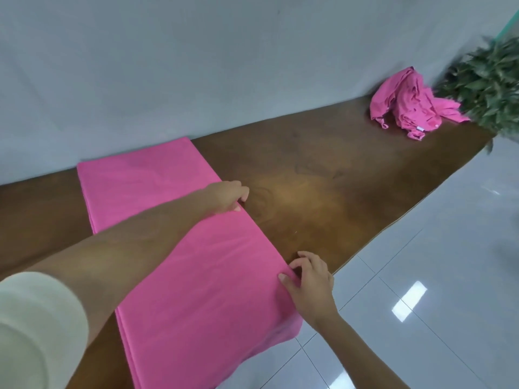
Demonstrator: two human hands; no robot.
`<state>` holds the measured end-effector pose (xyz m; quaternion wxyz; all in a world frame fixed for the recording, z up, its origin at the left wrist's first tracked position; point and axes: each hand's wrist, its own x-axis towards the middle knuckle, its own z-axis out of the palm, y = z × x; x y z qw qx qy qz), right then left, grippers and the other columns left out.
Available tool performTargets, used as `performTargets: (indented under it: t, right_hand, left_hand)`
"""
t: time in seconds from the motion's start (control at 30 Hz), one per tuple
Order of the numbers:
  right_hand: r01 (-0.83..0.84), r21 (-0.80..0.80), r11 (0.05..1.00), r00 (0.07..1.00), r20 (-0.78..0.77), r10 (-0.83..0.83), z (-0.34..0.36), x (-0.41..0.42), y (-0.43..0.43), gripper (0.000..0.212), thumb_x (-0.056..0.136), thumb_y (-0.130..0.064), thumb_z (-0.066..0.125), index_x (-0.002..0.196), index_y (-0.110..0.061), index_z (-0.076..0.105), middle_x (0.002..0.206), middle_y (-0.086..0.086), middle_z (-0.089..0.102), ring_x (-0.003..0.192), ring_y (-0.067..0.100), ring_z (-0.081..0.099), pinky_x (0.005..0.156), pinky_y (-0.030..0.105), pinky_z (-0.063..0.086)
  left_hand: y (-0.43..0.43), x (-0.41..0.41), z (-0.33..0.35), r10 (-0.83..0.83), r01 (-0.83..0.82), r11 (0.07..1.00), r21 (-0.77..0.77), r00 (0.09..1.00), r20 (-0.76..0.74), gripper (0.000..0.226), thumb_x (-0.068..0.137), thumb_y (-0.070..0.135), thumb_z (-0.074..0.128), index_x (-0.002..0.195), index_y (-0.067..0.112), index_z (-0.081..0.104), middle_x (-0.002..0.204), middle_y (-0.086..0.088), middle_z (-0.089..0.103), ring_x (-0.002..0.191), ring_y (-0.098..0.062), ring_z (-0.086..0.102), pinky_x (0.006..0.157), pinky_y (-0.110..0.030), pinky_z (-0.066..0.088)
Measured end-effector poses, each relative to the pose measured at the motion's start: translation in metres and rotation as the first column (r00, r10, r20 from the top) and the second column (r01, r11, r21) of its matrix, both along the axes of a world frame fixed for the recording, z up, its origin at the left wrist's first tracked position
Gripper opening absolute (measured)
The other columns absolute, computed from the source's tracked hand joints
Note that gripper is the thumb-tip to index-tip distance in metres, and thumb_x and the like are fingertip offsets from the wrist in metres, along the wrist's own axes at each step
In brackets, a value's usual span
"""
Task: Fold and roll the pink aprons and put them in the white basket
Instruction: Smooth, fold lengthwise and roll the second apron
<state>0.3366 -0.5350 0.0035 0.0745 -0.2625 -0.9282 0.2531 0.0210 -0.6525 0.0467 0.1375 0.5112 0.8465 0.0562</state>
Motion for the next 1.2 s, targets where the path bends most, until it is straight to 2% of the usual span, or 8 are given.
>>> performTargets:
  t: [0.13,0.33,0.5,0.6,0.7,0.83,1.03,1.2]
  right_hand:
    - [-0.081,0.071,0.994,0.997,0.023,0.080,0.000,0.002,0.009,0.030,0.093,-0.060,0.057,0.083,-0.031,0.053,0.142,-0.011,0.041,0.135,0.012,0.032,0.112,0.038,0.027]
    - [-0.206,-0.048,0.977,0.978,-0.034,0.205,-0.006,0.024,0.027,0.045,0.088,-0.072,0.041,0.069,-0.031,0.046,0.157,-0.016,0.035,0.148,0.009,0.023,0.119,0.035,0.024]
    - [-0.248,-0.075,0.966,0.967,-0.073,0.242,-0.009,0.037,0.037,0.055,0.086,-0.081,0.033,0.067,-0.031,0.049,0.157,-0.019,0.035,0.148,0.005,0.023,0.119,0.030,0.024]
    - [-0.261,0.004,0.965,0.965,-0.028,0.261,-0.010,0.041,0.038,0.052,0.089,-0.076,0.036,0.067,-0.032,0.054,0.157,-0.021,0.033,0.148,0.003,0.018,0.116,0.026,0.013]
    - [-0.242,0.120,0.963,0.970,0.030,0.240,-0.016,0.046,0.038,0.049,0.093,-0.071,0.038,0.069,-0.033,0.059,0.157,-0.022,0.034,0.149,0.007,0.016,0.117,0.035,0.015]
    - [-0.141,0.255,0.957,0.971,-0.155,0.185,-0.025,0.062,0.033,0.049,0.094,-0.067,0.044,0.069,-0.031,0.068,0.130,-0.012,0.059,0.127,0.015,0.045,0.105,0.038,0.031]
    - [-0.121,0.074,0.990,0.966,-0.221,0.135,-0.018,0.084,0.020,0.046,0.095,-0.065,0.042,0.067,-0.031,0.053,0.075,-0.019,0.056,0.079,0.003,0.052,0.088,0.031,0.038]
    - [-0.033,-0.029,0.999,0.992,-0.122,0.029,-0.011,0.102,-0.001,0.044,0.091,-0.072,0.025,0.074,-0.034,0.038,0.055,-0.009,0.047,0.055,0.010,0.046,0.051,0.030,0.039]
  left_hand:
    - [0.007,-0.002,0.004,0.048,-0.051,0.995,-0.088,0.998,-0.037,0.019,0.094,0.025,0.069,0.089,0.017,0.053,0.100,0.000,0.047,0.086,-0.021,0.052,0.067,-0.032,0.034]
    - [-0.009,0.009,0.005,0.070,-0.089,0.989,-0.116,0.985,-0.158,0.019,0.103,0.038,0.053,0.096,0.021,0.049,0.112,0.001,0.043,0.080,-0.016,0.049,0.060,-0.030,0.034]
    - [-0.021,0.015,0.014,0.196,-0.246,0.947,-0.208,0.952,-0.233,0.038,0.103,0.059,0.037,0.102,0.021,0.042,0.107,-0.001,0.049,0.090,-0.019,0.047,0.078,-0.038,0.045]
    - [-0.032,0.013,0.014,0.313,-0.359,0.902,-0.240,0.926,-0.210,0.061,0.094,0.075,0.034,0.114,0.018,0.044,0.110,-0.002,0.047,0.100,-0.024,0.052,0.085,-0.042,0.047]
    - [-0.040,0.014,0.017,0.334,-0.374,0.904,-0.208,0.921,-0.203,0.066,0.088,0.081,0.037,0.111,0.020,0.043,0.124,-0.006,0.051,0.111,-0.026,0.052,0.094,-0.048,0.049]
    - [-0.049,0.018,0.024,0.375,-0.418,0.890,-0.182,0.898,-0.229,0.094,0.086,0.084,0.040,0.147,0.012,0.037,0.166,-0.012,0.016,0.153,-0.027,0.020,0.112,-0.051,0.039]
    - [-0.066,0.018,0.034,0.391,-0.419,0.900,-0.121,0.898,-0.200,0.100,0.078,0.088,0.044,0.141,0.010,0.042,0.169,-0.012,0.009,0.157,-0.023,0.007,0.114,-0.054,0.036]
    - [-0.080,0.018,0.046,0.374,-0.401,0.910,-0.104,0.903,-0.213,0.101,0.075,0.089,0.043,0.137,0.009,0.045,0.168,-0.012,0.009,0.156,-0.024,0.007,0.115,-0.056,0.035]
